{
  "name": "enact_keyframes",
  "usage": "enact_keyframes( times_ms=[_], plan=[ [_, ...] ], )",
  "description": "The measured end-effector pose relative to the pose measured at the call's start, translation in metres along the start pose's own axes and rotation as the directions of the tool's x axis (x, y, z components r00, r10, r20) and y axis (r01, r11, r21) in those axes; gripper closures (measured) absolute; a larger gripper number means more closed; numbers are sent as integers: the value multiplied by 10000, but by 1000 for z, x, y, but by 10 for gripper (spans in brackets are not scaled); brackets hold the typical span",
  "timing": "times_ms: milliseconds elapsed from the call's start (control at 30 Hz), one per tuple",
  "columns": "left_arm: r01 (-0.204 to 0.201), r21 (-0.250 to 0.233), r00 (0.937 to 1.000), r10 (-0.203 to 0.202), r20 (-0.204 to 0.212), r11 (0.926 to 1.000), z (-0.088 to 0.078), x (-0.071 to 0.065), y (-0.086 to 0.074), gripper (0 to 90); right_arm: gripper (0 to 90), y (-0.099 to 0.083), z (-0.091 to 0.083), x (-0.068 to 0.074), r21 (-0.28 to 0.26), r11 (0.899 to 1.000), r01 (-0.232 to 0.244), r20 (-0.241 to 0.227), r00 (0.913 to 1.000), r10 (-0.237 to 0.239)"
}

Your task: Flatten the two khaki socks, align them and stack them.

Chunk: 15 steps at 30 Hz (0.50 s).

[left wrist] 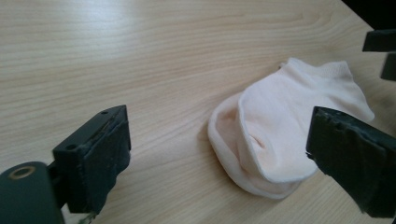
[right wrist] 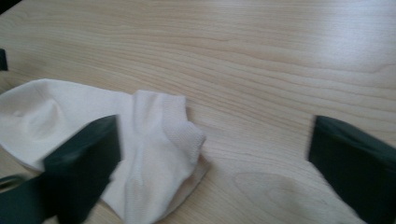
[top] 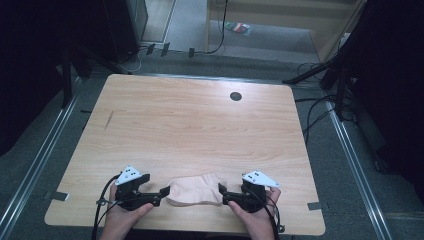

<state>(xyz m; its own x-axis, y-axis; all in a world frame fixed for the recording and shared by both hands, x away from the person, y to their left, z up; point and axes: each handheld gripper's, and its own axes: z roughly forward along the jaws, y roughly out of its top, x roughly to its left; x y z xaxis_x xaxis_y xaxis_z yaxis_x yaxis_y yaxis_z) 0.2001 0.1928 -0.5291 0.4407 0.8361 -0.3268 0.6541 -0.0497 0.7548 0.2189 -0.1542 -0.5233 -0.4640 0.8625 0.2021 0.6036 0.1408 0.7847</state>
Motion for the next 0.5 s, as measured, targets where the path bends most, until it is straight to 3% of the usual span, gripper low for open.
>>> enact_keyframes(
  times_ms=[33, 200, 333, 500],
  plan=[
    [-22, -135, 9996, 18, -298, 9999, -2, 2, 1, 26, 0, 1, -1, -1, -82, 10000, 19, -22, 10000, -19],
    [6, -422, 9983, -31, -579, 9991, -10, 13, 2, 23, 0, 4, -5, -11, -567, 9984, -21, -6, 10000, 21],
    [28, -618, 9954, -87, -953, 9981, -17, 24, 3, 23, 0, 6, -8, -21, -704, 9975, 52, 277, 9996, -33],
    [93, -784, 9902, -201, -1380, 9969, -24, 38, 3, 23, 0, 9, -15, -35, -847, 9963, -110, 281, 9995, 134]
  ],
)
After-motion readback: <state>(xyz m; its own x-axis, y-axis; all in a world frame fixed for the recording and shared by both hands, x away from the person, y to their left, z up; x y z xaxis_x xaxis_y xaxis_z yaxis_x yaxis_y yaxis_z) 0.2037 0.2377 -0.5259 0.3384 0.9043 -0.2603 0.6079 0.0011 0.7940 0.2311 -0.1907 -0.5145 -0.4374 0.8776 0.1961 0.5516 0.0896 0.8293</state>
